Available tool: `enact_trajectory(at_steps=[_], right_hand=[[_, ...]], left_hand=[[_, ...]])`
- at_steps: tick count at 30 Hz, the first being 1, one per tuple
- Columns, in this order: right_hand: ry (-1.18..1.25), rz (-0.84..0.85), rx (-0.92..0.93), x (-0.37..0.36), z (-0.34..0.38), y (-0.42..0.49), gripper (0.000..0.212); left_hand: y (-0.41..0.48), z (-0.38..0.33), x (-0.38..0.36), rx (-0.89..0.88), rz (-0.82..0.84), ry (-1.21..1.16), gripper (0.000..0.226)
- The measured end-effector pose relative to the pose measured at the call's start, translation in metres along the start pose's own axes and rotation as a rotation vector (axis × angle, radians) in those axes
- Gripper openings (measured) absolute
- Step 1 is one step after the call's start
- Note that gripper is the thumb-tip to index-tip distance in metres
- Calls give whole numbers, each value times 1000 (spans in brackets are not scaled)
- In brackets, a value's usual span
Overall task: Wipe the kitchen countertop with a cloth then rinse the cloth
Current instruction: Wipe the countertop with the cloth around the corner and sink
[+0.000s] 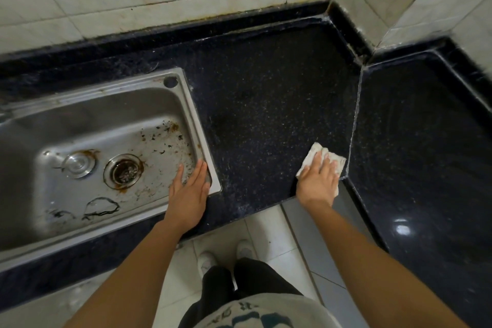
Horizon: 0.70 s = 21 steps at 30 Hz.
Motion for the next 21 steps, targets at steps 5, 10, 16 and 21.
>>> enact_trajectory(at_steps=[5,10,16,21], right_hand=[[-143,-29,322,-51,44,-65,59],[-239,89,689,-73,73,-96,49],[-187,-127,355,-16,9,-21,52],[-84,-126,72,-3,-4,-4,63]], left_hand=[[-4,-5,4,3,-5,10,52],[6,8,-4,-21,-19,57,61],[10,15,-9,-39,-15,66,67],[3,11,-7,-131,-17,70,65]])
Point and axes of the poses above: each hand's wrist, its own y-axis towards the middle knuckle, its own x-axis out of the back of the hand, z = x × y, the point moved 5 cm from there along y, towards the middle knuckle, and after that the axes turned 10 degrees about z, right-handed, at the moved point
